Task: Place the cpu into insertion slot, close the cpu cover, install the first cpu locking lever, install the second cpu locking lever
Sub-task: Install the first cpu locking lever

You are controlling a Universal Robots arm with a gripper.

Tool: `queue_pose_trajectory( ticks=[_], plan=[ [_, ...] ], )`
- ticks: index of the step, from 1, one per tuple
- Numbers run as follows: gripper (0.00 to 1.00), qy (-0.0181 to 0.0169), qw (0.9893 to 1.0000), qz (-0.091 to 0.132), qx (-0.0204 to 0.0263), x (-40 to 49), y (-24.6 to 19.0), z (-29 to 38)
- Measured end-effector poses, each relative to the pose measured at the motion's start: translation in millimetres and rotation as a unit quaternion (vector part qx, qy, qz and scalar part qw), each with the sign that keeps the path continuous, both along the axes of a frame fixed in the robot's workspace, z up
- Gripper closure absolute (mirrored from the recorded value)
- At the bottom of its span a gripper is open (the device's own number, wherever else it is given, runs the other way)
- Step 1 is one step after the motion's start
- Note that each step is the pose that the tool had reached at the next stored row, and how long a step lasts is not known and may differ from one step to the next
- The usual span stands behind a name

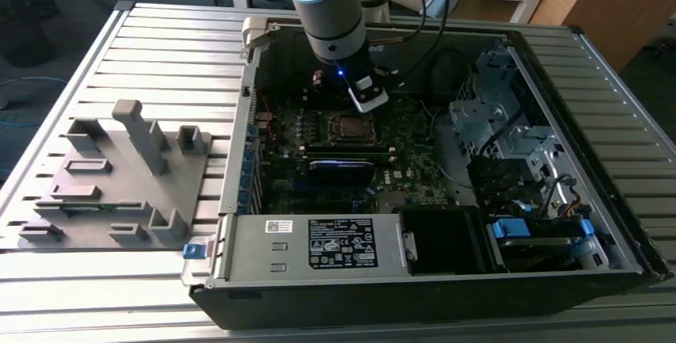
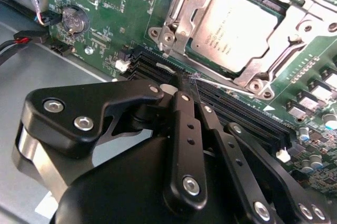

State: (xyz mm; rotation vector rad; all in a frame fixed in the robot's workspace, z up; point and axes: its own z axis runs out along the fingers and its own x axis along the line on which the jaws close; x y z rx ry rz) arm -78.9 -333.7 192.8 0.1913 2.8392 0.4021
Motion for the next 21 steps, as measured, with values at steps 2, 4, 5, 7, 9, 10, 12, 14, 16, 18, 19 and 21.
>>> queue_pose_trajectory(
  ticks=[2, 4, 5, 7, 9, 10, 12, 14, 16, 18, 19, 21],
  plan=[
    [0.89, -0.0003, 1.0, 0.0, -0.0024, 0.0, 0.8, -0.3],
    [0.89, -0.0006, 1.0, 0.0, -0.0053, 0.0, 1.1, -0.6],
    [0.89, -0.0009, 1.0, 0.0, -0.0073, 0.0, 1.2, -0.7],
    [0.89, -0.0017, 0.9999, 0.0, -0.0121, 0.0, 1.4, -1.0],
    [0.89, -0.0023, 0.9999, -0.001, -0.0151, 0.0, 1.5, -1.5],
    [0.89, -0.0024, 0.9999, -0.003, -0.0157, 0.0, 1.5, -1.7],
    [0.89, -0.0022, 0.9998, -0.008, -0.0163, 0.0, 1.5, -1.8],
    [0.89, -0.0021, 0.9998, -0.013, -0.0162, 0.0, 1.6, -2.0],
    [0.89, -0.002, 0.9997, -0.019, -0.0162, 0.0, 1.8, -2.0],
    [0.89, -0.002, 0.9996, -0.022, -0.0162, 0.0, 2.3, -2.1],
    [0.89, -0.0019, 0.9996, -0.023, -0.0162, 0.0, 2.6, -2.0],
    [0.89, -0.0019, 0.9996, -0.025, -0.0161, -0.1, 2.7, -2.0]
  ],
)
